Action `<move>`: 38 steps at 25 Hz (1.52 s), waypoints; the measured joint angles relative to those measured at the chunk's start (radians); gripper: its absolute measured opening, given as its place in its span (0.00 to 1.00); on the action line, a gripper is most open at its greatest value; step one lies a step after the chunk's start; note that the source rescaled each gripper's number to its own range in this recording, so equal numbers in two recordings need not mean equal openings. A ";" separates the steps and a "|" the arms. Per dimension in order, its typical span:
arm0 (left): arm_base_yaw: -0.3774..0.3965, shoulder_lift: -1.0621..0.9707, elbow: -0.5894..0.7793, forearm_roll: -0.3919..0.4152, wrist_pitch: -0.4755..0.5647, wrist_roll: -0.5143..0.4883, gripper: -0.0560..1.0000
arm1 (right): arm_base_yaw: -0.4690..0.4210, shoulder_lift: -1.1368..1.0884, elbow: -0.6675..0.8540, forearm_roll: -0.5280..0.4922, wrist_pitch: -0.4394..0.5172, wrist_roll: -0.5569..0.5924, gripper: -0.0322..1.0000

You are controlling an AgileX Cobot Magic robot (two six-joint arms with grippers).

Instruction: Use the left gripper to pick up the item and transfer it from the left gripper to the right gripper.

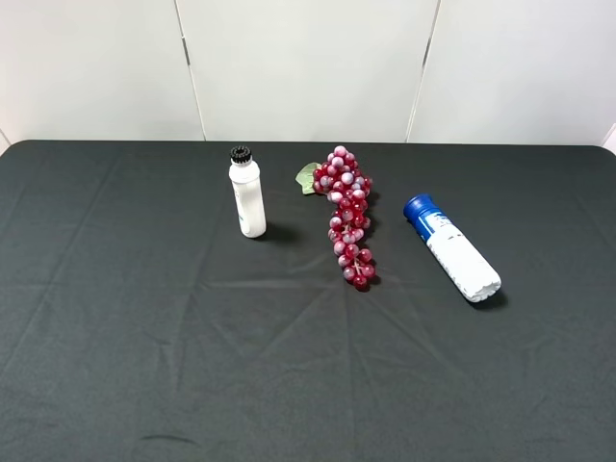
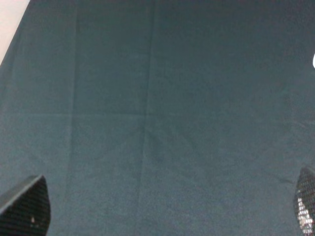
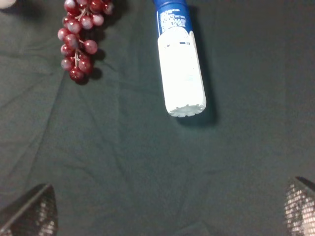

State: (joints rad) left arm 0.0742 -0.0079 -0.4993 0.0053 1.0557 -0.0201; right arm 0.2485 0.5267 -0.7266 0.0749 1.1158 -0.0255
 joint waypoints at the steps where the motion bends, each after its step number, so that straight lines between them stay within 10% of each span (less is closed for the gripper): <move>1: 0.000 0.000 0.000 0.000 0.000 0.000 1.00 | 0.000 -0.041 0.035 0.000 -0.006 0.000 1.00; 16: 0.000 0.000 0.000 0.000 0.000 0.000 1.00 | 0.000 -0.486 0.216 -0.039 -0.080 -0.001 1.00; 38: 0.000 0.000 0.000 0.000 0.000 0.000 1.00 | -0.048 -0.504 0.227 -0.075 -0.098 0.000 1.00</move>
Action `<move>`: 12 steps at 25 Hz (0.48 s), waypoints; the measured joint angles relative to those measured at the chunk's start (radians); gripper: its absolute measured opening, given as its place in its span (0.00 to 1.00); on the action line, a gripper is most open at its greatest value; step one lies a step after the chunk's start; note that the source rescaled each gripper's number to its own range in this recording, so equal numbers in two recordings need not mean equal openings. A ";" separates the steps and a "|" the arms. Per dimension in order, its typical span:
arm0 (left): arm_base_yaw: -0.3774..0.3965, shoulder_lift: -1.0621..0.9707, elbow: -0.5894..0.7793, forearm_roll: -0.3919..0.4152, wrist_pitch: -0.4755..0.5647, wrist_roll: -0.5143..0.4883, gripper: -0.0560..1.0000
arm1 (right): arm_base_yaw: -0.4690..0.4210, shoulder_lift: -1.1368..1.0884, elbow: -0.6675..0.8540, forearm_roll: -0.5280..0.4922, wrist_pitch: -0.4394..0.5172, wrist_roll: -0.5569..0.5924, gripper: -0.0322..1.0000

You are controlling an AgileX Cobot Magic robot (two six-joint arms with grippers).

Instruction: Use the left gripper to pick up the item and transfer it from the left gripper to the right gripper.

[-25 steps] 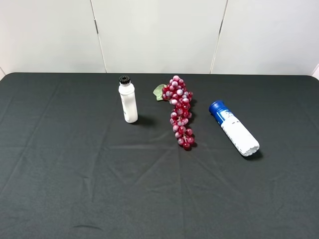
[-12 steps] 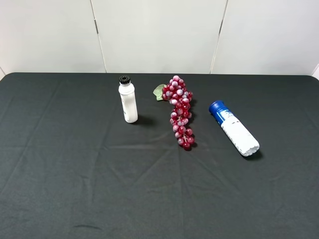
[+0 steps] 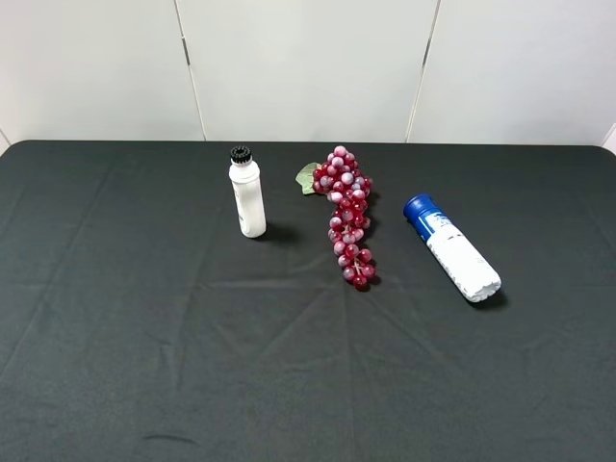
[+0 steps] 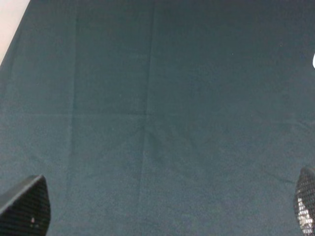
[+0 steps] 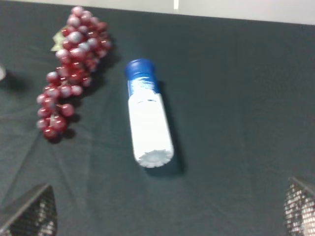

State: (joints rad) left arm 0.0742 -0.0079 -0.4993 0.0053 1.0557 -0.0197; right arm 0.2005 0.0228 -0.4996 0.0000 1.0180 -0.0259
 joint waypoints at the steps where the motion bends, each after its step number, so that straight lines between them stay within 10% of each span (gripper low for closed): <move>1: 0.000 0.000 0.000 0.000 0.000 0.000 1.00 | -0.021 0.000 0.000 0.000 0.000 0.000 1.00; 12: 0.000 0.000 0.000 0.000 0.000 0.000 1.00 | -0.193 -0.028 0.001 0.000 -0.002 0.000 1.00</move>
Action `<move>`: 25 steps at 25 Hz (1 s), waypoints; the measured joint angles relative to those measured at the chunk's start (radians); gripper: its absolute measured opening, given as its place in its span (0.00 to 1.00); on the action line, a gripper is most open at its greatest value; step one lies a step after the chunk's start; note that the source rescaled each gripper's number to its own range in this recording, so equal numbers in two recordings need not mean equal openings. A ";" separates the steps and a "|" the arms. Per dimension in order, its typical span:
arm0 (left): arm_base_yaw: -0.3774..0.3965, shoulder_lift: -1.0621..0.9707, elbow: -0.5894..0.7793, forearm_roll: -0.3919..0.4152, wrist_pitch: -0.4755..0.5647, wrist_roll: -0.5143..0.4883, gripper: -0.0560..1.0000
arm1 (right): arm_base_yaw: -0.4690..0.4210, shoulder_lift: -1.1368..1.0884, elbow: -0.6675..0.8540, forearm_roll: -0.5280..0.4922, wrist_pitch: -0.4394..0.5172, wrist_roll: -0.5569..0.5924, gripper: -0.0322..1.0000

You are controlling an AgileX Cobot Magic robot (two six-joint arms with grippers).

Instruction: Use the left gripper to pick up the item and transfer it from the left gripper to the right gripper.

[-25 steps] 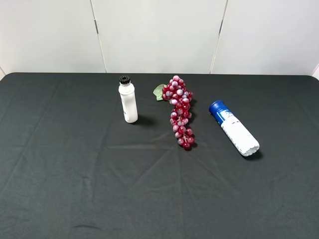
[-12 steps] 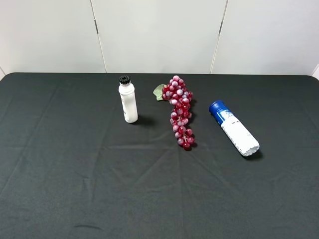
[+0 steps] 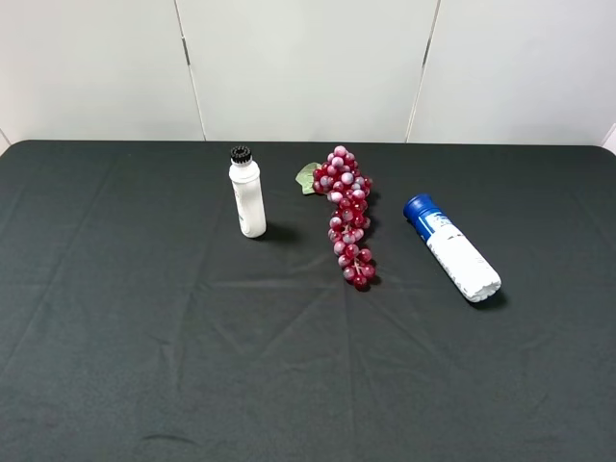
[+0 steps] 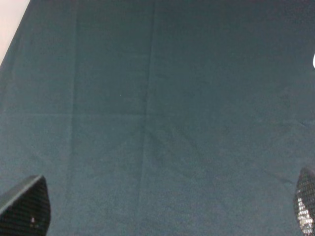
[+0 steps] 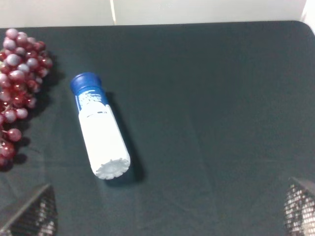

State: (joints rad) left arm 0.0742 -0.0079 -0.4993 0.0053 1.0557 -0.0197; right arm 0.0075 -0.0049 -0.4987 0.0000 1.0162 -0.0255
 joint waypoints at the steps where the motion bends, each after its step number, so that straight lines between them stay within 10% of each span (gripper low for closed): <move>1: 0.000 0.000 0.000 0.000 0.000 0.000 1.00 | -0.002 0.000 0.000 0.000 0.000 0.000 1.00; 25: 0.000 0.000 0.000 0.000 0.000 0.000 1.00 | -0.003 0.000 0.000 0.000 0.000 0.000 1.00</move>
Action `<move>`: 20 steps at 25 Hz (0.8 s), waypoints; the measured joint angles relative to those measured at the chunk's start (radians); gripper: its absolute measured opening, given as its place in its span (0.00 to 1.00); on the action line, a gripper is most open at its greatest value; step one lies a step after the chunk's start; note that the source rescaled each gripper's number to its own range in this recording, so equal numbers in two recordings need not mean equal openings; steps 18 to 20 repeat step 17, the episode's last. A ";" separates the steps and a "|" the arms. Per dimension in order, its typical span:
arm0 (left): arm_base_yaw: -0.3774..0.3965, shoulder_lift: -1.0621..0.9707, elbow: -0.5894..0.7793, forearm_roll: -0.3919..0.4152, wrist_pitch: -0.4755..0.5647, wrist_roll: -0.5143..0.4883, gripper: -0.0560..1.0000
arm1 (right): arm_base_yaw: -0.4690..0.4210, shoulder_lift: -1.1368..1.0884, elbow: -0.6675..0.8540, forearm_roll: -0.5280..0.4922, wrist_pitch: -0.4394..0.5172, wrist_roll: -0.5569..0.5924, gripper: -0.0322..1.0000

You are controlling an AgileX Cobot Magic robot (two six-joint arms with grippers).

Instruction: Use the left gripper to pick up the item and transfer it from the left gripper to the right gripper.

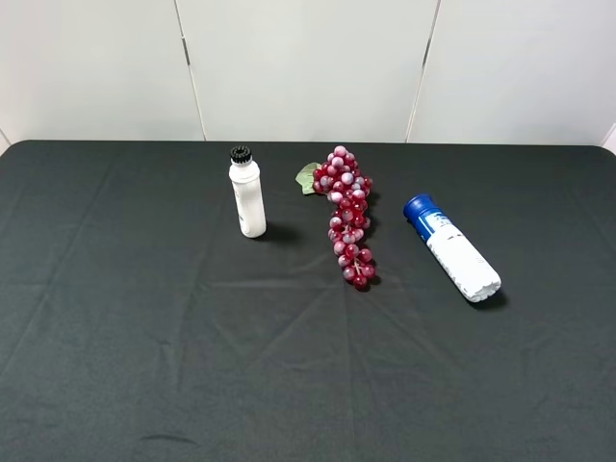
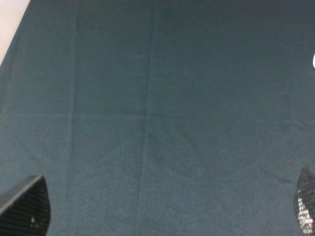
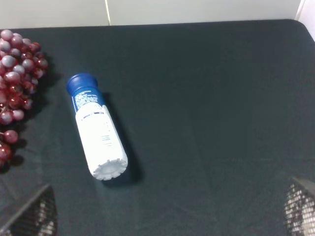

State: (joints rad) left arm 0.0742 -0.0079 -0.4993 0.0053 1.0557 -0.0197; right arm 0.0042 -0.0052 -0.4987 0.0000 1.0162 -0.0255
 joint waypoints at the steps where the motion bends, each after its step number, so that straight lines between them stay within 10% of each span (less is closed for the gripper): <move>1: 0.000 0.000 0.000 0.000 0.000 0.000 1.00 | 0.000 0.000 0.000 0.000 0.000 0.000 1.00; 20: 0.000 0.000 0.000 0.000 0.000 0.000 1.00 | 0.000 0.000 0.000 0.000 0.000 0.000 1.00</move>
